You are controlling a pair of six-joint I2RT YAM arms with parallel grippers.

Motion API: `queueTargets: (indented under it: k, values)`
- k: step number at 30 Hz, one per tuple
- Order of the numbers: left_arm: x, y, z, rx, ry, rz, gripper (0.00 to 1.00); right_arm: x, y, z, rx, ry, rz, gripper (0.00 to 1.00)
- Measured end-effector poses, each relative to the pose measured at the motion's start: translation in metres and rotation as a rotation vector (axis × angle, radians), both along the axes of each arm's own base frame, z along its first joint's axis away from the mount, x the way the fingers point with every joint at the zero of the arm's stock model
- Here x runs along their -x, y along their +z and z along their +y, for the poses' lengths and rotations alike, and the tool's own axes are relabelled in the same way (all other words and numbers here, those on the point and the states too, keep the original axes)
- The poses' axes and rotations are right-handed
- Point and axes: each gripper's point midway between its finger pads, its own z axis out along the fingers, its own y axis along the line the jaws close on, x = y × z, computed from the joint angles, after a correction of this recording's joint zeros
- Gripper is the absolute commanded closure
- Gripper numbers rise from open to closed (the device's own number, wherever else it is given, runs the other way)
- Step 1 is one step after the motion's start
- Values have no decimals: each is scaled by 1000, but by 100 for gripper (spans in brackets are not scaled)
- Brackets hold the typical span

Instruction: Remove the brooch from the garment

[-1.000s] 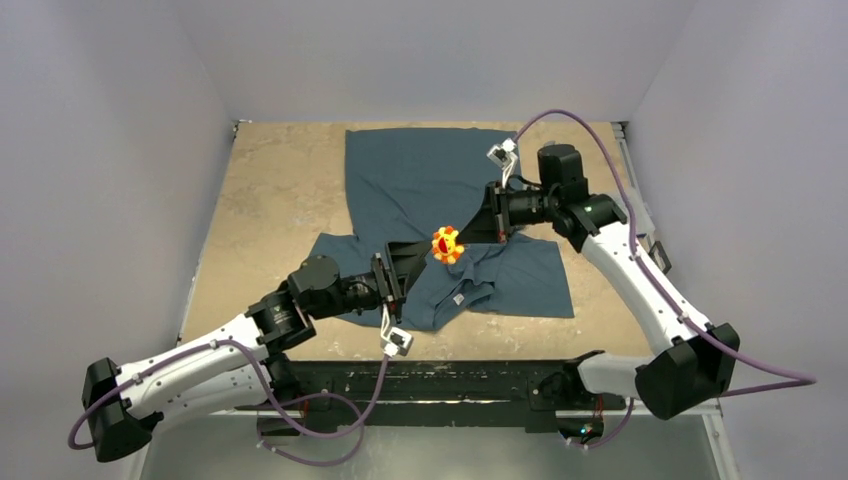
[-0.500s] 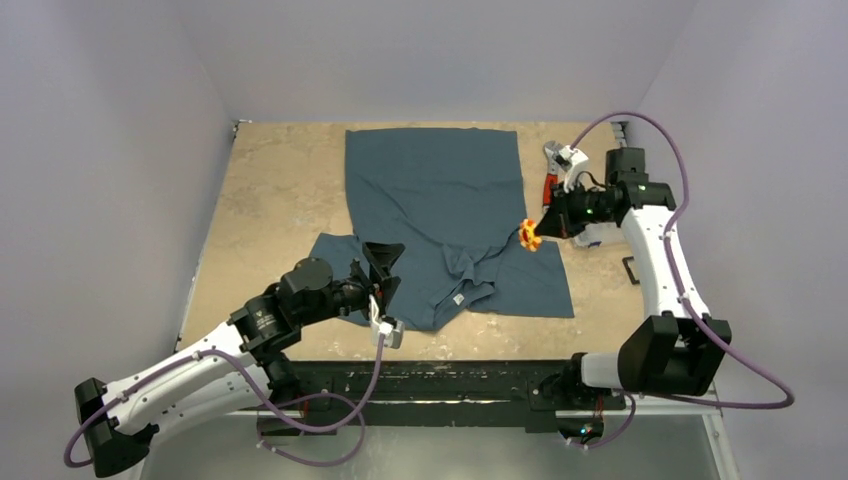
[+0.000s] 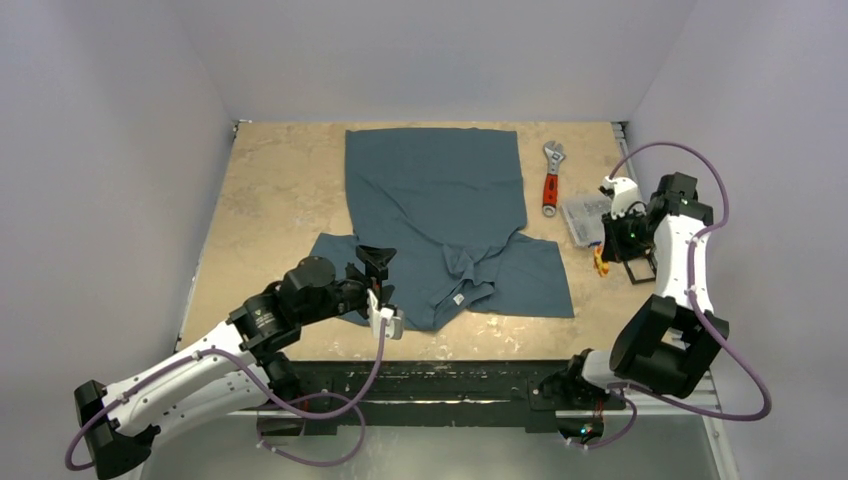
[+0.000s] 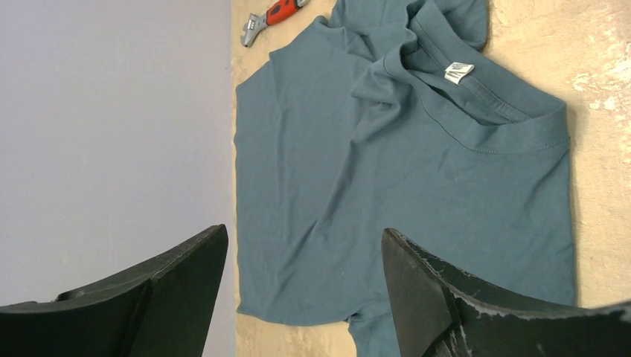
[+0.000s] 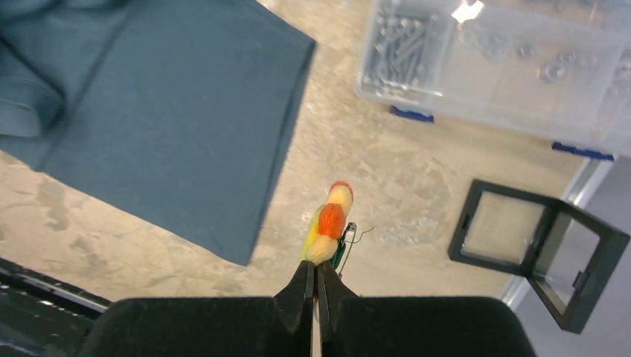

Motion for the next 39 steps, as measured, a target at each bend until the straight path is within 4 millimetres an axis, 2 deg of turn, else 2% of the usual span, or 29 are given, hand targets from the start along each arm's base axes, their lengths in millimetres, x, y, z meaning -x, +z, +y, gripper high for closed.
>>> queueTargets:
  k: [3, 7, 13, 18, 30, 39]
  values:
    - [-2, 2, -1, 11, 15, 20, 25, 7, -14, -17, 53, -34, 32, 100]
    - [-5, 8, -2, 29, 28, 37, 25, 13, -26, -31, 101, -54, 55, 100]
    - [-6, 17, -5, 54, 38, 55, 25, 7, -39, -59, 150, -97, 67, 100]
    - [-8, 18, -7, 59, 44, 69, 25, 4, -50, -75, 169, -115, 82, 100]
    - [-10, 16, -9, 39, 46, 88, 25, -4, -64, -96, 182, -123, 89, 100]
    - [-11, 13, -9, 35, 50, 99, 25, -16, -63, -105, 203, -126, 64, 100]
